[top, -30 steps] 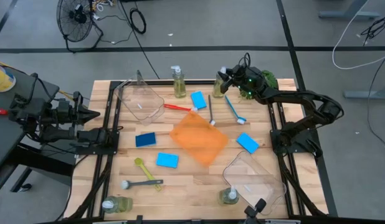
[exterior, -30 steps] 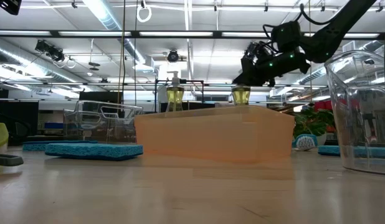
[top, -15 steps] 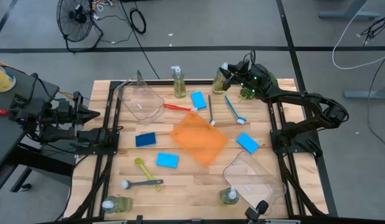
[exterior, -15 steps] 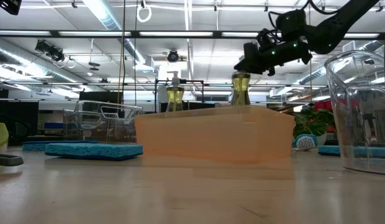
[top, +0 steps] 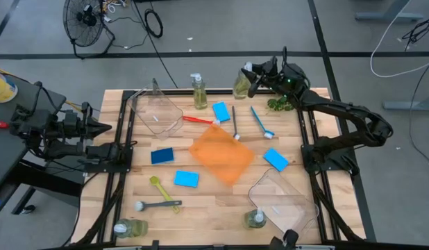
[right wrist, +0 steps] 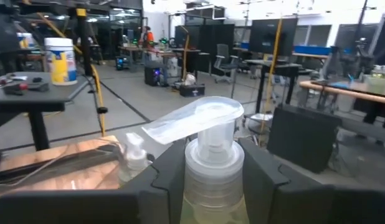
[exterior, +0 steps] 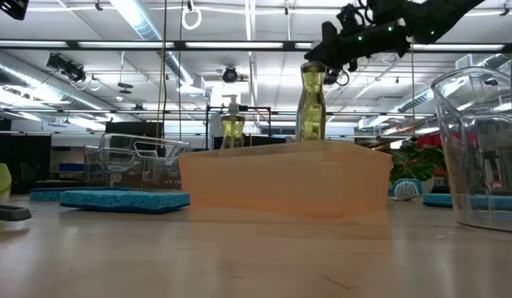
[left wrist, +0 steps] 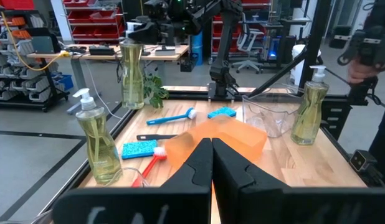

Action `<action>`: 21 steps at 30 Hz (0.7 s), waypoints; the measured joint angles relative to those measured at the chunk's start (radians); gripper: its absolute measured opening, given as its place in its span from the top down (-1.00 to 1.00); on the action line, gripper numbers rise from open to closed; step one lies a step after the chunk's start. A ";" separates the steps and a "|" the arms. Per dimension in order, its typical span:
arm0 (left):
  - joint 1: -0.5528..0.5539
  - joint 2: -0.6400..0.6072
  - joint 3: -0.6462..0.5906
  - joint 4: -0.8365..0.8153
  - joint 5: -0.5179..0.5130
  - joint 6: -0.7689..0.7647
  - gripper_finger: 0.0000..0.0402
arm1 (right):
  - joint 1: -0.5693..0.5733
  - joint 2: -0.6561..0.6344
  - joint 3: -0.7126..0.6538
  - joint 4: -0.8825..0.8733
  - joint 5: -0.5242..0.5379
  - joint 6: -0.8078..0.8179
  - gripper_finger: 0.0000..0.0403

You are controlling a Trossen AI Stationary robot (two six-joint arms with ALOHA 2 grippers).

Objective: Pick & Place Kitchen Sink Supplies
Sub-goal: Put the yellow dish soap into the orange bin

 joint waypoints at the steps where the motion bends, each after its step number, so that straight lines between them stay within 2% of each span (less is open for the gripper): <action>1: 0.000 0.000 0.000 0.000 0.000 0.000 0.99 | 0.010 -0.001 0.002 -0.005 0.000 0.000 0.42; 21: 0.000 0.000 0.000 0.000 0.000 0.000 0.99 | 0.226 -0.012 0.003 -0.031 -0.062 0.000 0.42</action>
